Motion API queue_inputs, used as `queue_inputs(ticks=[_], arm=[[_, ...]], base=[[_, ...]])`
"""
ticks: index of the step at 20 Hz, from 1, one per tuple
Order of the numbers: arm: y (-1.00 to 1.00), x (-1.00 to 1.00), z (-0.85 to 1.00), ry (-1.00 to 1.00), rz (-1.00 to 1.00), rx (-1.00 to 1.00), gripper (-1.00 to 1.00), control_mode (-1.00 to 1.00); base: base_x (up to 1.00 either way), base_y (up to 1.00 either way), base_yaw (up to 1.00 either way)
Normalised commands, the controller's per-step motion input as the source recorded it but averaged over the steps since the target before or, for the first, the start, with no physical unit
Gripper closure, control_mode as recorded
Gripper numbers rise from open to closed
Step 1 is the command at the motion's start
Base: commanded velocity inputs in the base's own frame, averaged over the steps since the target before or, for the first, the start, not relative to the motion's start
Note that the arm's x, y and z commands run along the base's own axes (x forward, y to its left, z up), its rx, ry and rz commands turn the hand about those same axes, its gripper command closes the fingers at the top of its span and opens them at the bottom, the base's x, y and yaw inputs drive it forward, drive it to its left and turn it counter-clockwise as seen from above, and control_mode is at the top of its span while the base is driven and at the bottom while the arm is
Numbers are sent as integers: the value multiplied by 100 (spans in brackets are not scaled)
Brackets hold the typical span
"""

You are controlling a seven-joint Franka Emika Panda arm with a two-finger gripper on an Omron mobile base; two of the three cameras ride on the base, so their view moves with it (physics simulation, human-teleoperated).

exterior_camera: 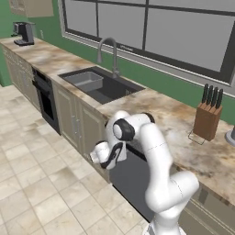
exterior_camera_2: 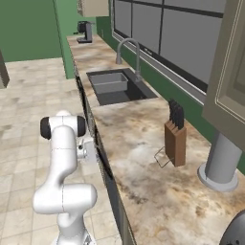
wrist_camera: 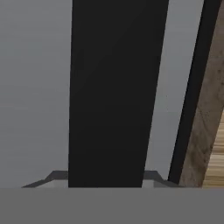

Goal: Open the dishwasher door and pull out the top rack.

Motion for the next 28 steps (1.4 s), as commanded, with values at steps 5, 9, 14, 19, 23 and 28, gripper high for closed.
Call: queue_inputs(ticks=[5,9,14,19,23,28], arm=[[79,-100,-21,11,16,13,100,-100],[90,-100,-46,5,14,13,100,-100],[69,-100,-25,7,18,25,100,-100],[62,-100,-31,13,18,33,100,-100],[74,-86,-24,21,8,28,100,-100],[48,-61,0,23,0,28,100,-100]], base=[[0,0,0],[0,0,0],[0,0,0],[0,0,0],[0,0,0],[0,0,0]])
